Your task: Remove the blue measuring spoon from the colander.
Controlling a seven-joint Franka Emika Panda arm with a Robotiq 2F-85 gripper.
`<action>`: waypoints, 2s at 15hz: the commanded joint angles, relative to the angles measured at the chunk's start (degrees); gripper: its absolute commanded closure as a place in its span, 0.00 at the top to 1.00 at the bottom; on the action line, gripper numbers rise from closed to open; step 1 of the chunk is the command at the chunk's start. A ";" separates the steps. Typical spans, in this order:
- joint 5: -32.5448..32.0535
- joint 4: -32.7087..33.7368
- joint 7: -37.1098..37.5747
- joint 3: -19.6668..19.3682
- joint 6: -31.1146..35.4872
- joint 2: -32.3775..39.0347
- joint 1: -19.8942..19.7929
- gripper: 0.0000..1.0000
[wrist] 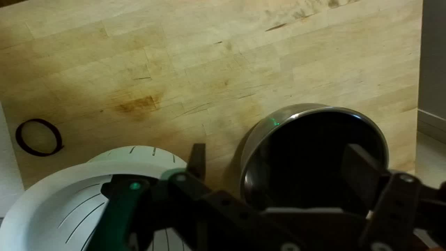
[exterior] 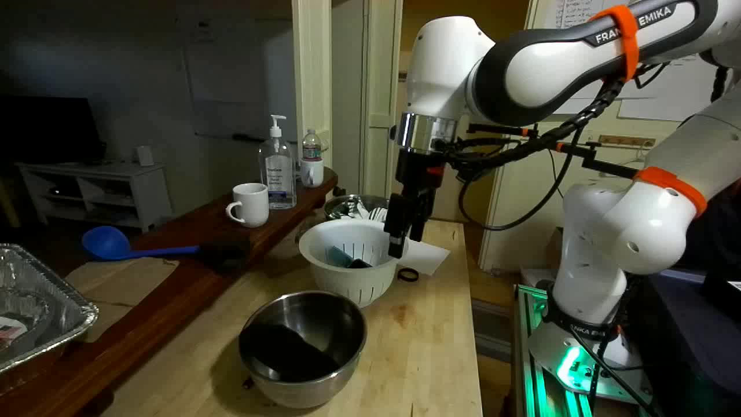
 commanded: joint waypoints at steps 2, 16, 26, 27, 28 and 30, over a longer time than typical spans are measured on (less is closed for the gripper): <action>-0.10 0.09 0.05 -0.12 -0.13 0.01 0.08 1.00; -1.35 -2.24 8.77 -1.98 3.04 1.70 -8.23 1.00; 0.23 -2.02 15.07 -8.87 1.83 6.67 -14.68 1.00; 0.39 -1.73 15.29 -9.16 1.82 7.11 -14.72 1.00; 0.48 -1.54 15.48 -9.22 1.83 7.31 -14.72 1.00; 0.65 -0.14 20.15 -7.89 2.91 9.31 -15.48 1.00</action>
